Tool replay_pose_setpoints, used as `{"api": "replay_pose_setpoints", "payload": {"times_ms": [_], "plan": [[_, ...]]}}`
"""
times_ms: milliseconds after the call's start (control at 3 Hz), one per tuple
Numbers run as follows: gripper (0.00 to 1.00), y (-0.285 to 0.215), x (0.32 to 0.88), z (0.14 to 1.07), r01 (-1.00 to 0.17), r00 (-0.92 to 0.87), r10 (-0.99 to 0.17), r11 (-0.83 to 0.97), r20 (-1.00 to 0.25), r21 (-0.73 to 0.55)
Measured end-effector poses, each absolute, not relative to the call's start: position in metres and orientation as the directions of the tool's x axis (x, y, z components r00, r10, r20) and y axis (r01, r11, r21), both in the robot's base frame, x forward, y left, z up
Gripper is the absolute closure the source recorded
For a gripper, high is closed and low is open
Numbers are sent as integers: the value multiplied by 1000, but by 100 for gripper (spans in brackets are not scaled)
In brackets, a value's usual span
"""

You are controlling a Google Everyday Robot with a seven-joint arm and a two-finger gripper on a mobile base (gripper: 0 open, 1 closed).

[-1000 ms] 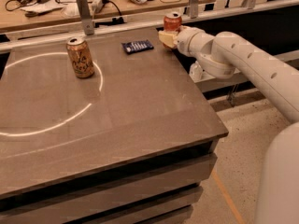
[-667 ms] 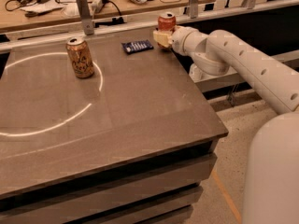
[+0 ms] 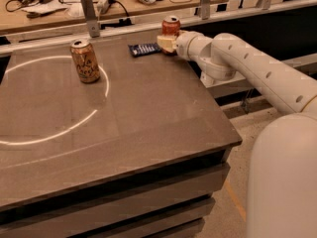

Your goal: Move coke can near rxbar blueberry

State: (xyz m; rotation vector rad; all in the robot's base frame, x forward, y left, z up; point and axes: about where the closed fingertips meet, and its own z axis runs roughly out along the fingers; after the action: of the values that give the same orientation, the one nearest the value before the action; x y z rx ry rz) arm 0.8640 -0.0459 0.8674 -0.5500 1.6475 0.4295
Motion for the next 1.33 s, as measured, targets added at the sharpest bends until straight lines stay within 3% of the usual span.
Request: {"api": "replay_pose_setpoints", "payload": {"times_ms": [667,1000,1333], "plan": [[29,-43,863,863,-580,-110,-98,814,-989,-16],[0,-45,850,864,-605,-117,-107,796,-987,-14],[0,-45,836,865,-629,-125,-107,778,-986,-5]]}}
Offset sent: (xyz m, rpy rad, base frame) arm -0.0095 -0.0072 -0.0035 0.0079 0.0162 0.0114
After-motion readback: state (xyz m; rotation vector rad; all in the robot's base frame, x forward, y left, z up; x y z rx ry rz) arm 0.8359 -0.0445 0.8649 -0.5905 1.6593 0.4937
